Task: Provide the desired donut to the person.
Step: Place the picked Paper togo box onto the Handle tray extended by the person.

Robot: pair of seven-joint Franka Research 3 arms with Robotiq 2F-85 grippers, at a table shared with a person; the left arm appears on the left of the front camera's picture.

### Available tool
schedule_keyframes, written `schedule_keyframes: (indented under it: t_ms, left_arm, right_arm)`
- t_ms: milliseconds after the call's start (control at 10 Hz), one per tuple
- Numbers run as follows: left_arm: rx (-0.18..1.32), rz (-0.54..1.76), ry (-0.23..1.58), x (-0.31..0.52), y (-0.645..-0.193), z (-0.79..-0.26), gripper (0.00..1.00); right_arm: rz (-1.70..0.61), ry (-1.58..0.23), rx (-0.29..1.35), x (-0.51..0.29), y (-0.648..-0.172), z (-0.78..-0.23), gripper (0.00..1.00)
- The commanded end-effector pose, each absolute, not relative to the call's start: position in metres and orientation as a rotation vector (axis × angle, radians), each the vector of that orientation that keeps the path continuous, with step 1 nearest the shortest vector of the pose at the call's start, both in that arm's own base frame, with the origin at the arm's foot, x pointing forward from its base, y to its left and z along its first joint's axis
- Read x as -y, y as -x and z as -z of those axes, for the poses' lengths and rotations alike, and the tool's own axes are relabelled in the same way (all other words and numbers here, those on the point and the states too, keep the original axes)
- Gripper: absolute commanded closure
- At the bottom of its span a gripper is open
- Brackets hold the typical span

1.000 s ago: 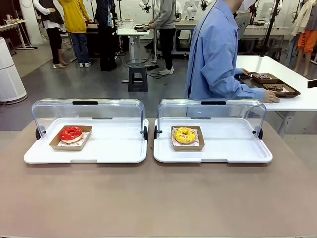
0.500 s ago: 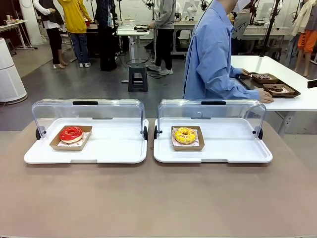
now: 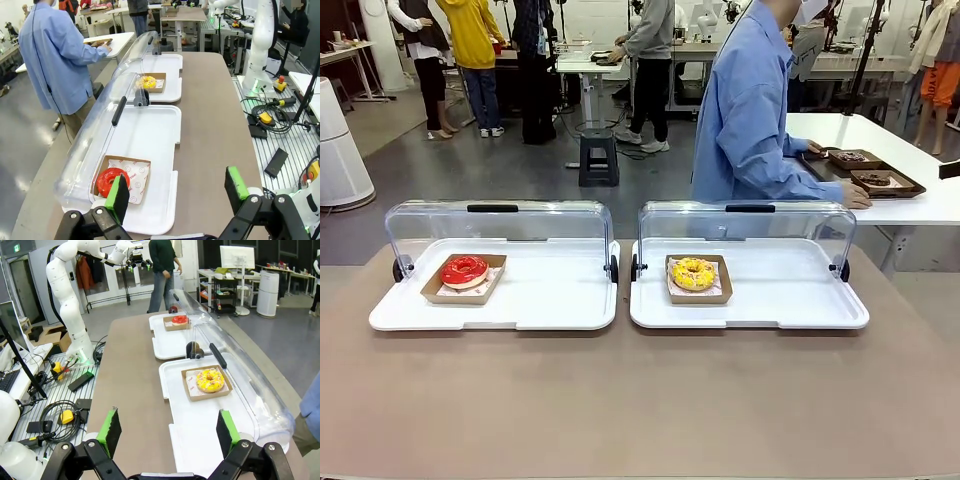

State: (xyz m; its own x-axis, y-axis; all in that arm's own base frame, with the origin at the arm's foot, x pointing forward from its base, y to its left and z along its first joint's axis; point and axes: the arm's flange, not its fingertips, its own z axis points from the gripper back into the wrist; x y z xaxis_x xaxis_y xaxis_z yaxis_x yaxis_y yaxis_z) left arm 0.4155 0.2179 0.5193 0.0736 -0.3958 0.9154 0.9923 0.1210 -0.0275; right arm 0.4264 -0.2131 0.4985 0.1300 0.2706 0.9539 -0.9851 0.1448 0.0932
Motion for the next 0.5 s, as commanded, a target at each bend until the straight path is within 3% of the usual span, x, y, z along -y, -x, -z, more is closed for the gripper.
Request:
schedule_keyframes:
  t_ms: [0,400]
  left_arm:
    - [0.924,1.254,0.849,-0.2192,-0.4141,-0.5192,0.00]
    - [0.924,1.254,0.849,-0.2192,-0.4141,-0.5192,0.00]
  right_arm:
    - [-1.157,-0.962,0.984,0.2118,-0.4269,-0.4993,0.00]
    - [-1.157,-0.962,0.984,0.2118,-0.4269,-0.4993,0.00]
